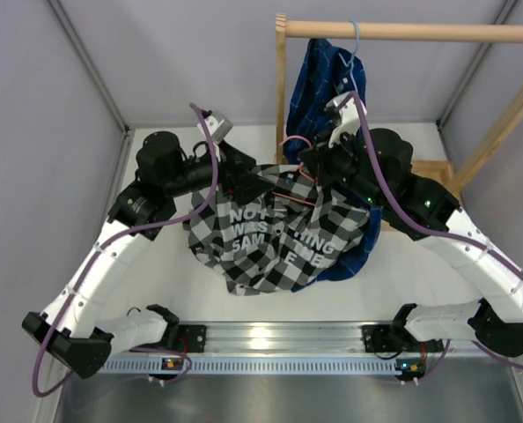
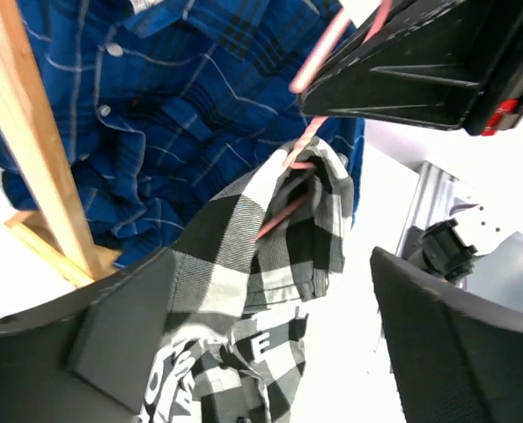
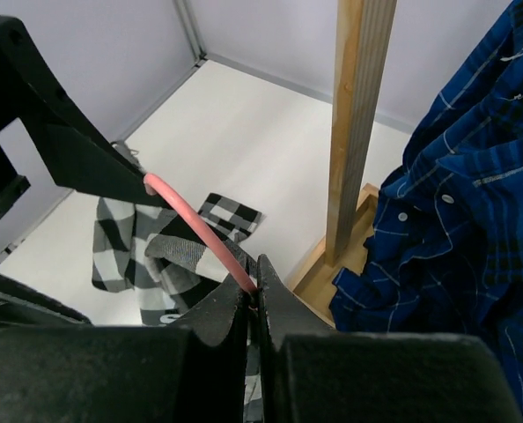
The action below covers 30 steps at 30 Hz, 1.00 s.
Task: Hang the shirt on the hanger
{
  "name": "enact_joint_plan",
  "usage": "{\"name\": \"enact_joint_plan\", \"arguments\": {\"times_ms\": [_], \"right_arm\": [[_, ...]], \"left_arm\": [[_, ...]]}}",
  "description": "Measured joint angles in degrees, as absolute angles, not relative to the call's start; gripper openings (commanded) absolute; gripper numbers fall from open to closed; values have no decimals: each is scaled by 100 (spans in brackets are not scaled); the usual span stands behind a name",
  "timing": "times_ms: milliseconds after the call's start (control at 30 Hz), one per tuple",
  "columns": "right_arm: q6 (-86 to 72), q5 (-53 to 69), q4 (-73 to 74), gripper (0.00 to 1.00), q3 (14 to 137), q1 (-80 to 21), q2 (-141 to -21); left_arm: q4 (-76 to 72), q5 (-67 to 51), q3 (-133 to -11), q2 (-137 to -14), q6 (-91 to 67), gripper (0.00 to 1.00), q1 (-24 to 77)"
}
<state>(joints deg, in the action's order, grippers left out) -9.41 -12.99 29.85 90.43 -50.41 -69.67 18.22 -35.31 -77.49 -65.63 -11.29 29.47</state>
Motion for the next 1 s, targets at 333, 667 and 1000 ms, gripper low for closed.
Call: {"name": "enact_joint_plan", "arguments": {"times_ms": [333, 667, 1000], "right_arm": [[-871, -1140, 3183, 0, 9282, -5039, -7004], [-816, -510, 3710, 0, 9380, -5039, -6700], [-650, 429, 3994, 0, 9382, -5039, -6584]], "left_arm": [[2381, -2851, -8232, -6326, 235, 96, 2947], [3242, -3697, -7754, -6136, 2576, 84, 2947], [3347, -4491, -8020, -6407, 2689, 72, 2947]]}}
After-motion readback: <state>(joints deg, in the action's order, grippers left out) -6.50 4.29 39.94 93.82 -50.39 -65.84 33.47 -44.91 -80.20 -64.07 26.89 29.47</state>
